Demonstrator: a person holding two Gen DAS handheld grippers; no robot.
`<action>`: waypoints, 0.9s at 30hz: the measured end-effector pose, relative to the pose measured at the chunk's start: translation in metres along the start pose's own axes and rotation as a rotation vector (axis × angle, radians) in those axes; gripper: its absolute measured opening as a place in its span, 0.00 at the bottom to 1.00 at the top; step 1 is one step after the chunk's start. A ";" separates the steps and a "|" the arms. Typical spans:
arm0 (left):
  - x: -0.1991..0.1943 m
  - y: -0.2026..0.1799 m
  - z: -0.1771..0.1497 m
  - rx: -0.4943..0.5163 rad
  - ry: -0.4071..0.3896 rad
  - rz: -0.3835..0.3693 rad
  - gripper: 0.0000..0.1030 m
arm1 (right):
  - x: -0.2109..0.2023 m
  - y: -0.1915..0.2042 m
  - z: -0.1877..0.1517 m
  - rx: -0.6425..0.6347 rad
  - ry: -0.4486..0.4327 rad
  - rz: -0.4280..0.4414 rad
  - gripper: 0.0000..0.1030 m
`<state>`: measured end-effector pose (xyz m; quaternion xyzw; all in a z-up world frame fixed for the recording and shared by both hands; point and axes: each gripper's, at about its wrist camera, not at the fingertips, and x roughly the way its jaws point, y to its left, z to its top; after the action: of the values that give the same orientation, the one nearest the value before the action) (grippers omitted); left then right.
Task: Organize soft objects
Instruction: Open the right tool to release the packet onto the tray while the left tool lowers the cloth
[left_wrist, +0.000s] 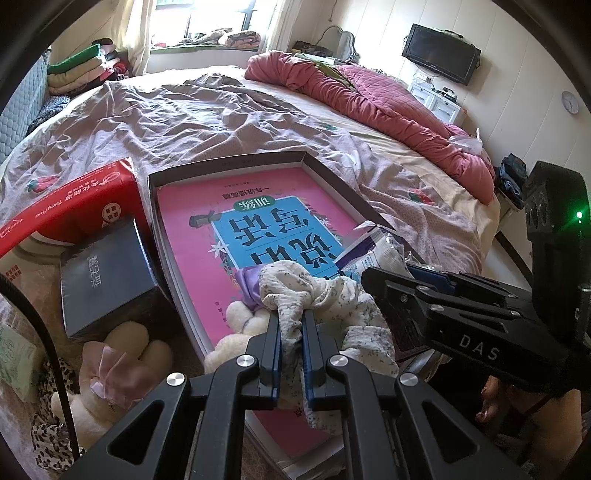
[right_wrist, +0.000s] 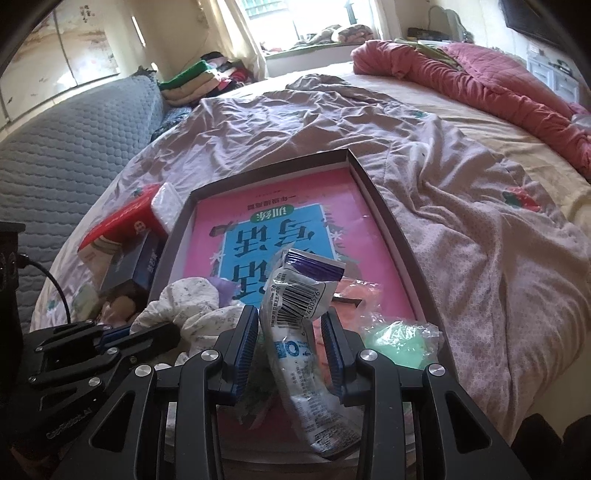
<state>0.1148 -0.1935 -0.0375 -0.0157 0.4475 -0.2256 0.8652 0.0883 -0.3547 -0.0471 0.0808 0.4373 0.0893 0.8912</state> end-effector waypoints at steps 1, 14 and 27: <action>0.000 0.000 0.000 0.000 0.000 0.000 0.09 | 0.000 -0.001 0.000 0.002 0.001 -0.001 0.36; 0.000 0.001 0.001 -0.004 -0.002 0.002 0.10 | -0.003 -0.003 0.003 0.018 -0.016 -0.029 0.45; 0.000 0.002 0.000 -0.007 0.003 0.004 0.11 | -0.012 -0.009 0.005 0.060 -0.036 -0.063 0.56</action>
<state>0.1155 -0.1918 -0.0377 -0.0174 0.4496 -0.2223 0.8650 0.0861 -0.3668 -0.0371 0.0953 0.4262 0.0466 0.8984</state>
